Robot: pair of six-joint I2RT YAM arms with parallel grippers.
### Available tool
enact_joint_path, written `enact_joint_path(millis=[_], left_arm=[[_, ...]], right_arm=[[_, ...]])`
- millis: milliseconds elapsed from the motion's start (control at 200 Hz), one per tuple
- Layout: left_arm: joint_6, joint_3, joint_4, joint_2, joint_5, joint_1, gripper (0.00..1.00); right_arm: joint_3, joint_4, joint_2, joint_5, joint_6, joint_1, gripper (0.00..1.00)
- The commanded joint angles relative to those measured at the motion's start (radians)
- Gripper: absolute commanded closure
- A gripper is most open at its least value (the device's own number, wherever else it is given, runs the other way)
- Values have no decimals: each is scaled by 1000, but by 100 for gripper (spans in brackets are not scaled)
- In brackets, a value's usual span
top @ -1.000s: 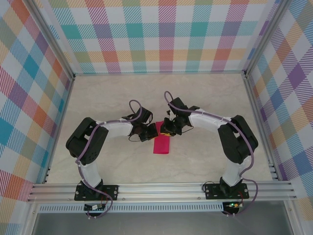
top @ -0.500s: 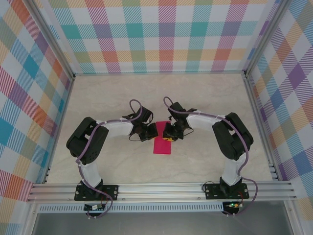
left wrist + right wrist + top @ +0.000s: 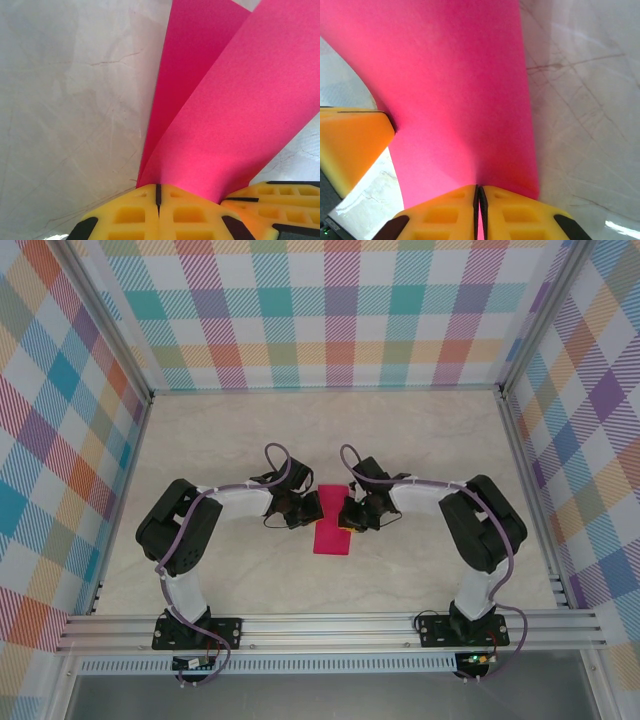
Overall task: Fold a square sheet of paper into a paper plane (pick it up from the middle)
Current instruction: Fold the square sheet of paper in half at the center of the table.
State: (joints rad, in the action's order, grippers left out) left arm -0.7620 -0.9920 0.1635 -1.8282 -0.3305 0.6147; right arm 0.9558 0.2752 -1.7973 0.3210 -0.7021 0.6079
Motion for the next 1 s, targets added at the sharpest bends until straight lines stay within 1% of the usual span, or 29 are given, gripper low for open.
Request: enact_joint_path(millis=[0,160,260,360,420,480,575,650,775,895,980,995], left_arm=[[15,36,106,-69,81,16,99],[31,35,106,-74,79,16,99],[42,37,106,-74,75,15,99],[39,44,100,-73,71,16,99],[39,45,96,-72,70,16,99],[34,47,92,-72,72,16,99],[32,46,89,-77,68,15,99],[32,43,93,-77,70,16,99],[31,40,101,-81,73,16,99],[31,34,106,-85,71,16,99],[34,30,106,-86,72,16,99],[34,30,135,-86,72,16,99]], right_arm=[[-94,1,33,-78,35,-22,89],[-155,-42,93,-86,48,-55,93],[-146,-27,130,-90,57,-62,95],[-142,-65,216,-62,56,-62,96],[-140,-91,269,-73,53,-62,95],[-132,-122,285,-61,55,-62,95],[-87,-154,212,-4,53,-56,96],[-48,-164,137,18,53,-40,98],[-18,-216,59,46,41,-31,99],[-12,-241,13,48,36,-31,100],[-17,-228,-13,16,40,-31,100],[-19,-225,-17,9,40,-32,100]])
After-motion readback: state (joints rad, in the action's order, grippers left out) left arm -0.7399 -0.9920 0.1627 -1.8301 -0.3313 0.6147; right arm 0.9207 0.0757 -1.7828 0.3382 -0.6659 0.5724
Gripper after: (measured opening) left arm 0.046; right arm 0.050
